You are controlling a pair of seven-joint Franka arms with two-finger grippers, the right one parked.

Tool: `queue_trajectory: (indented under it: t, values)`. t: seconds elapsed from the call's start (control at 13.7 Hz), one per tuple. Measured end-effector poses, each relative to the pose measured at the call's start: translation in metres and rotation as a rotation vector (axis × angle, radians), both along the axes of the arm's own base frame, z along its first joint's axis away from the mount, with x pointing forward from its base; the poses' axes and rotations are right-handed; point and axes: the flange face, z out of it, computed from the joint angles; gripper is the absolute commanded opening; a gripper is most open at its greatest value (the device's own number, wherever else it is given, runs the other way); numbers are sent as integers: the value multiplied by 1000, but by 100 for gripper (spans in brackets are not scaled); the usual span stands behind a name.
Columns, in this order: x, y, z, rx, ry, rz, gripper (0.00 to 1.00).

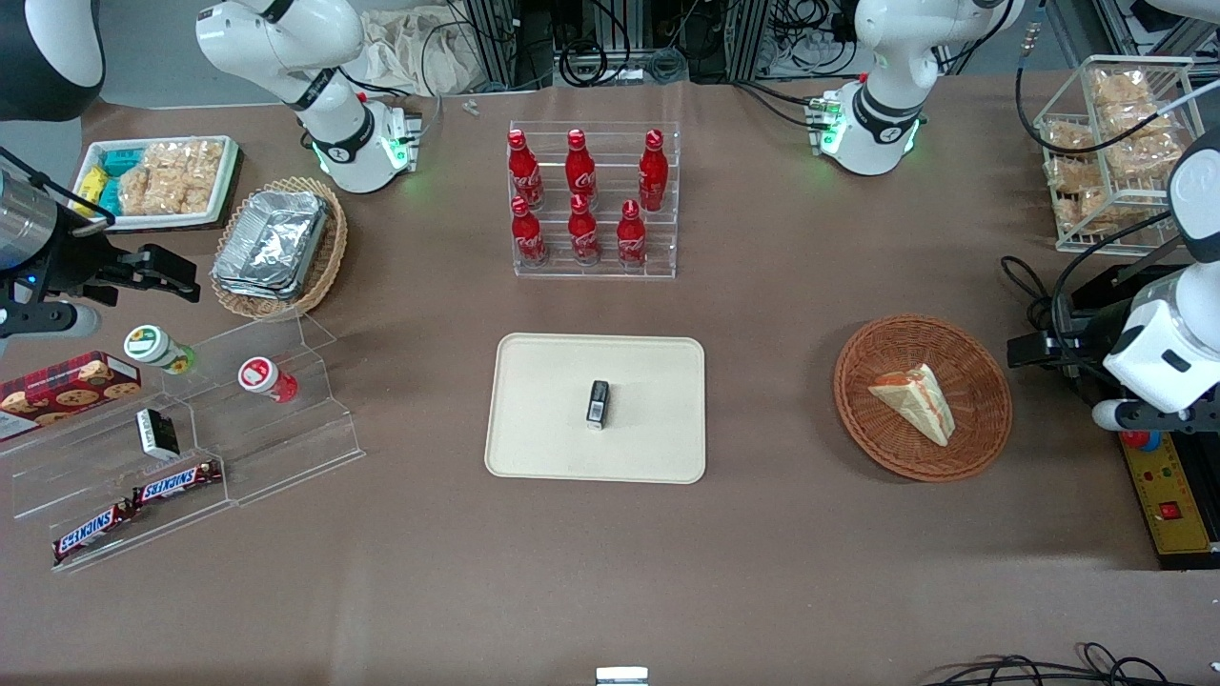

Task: Place sandwich from basket to tray
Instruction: 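Move the left gripper over the wrapped sandwich in the wicker basket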

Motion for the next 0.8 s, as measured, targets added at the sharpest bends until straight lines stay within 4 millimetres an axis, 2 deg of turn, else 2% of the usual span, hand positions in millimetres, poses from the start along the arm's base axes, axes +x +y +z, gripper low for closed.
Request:
queue_trajectory:
  t: [0.36, 0.51, 0.66, 0.8]
  values:
    - [2, -1, -9, -3, 18, -3, 99]
    - [0, -3, -20, -4, 48, -8, 99]
    - [-2, -4, -44, -3, 78, -2, 99]
    - [-1, -6, -85, 4, 68, 72, 99]
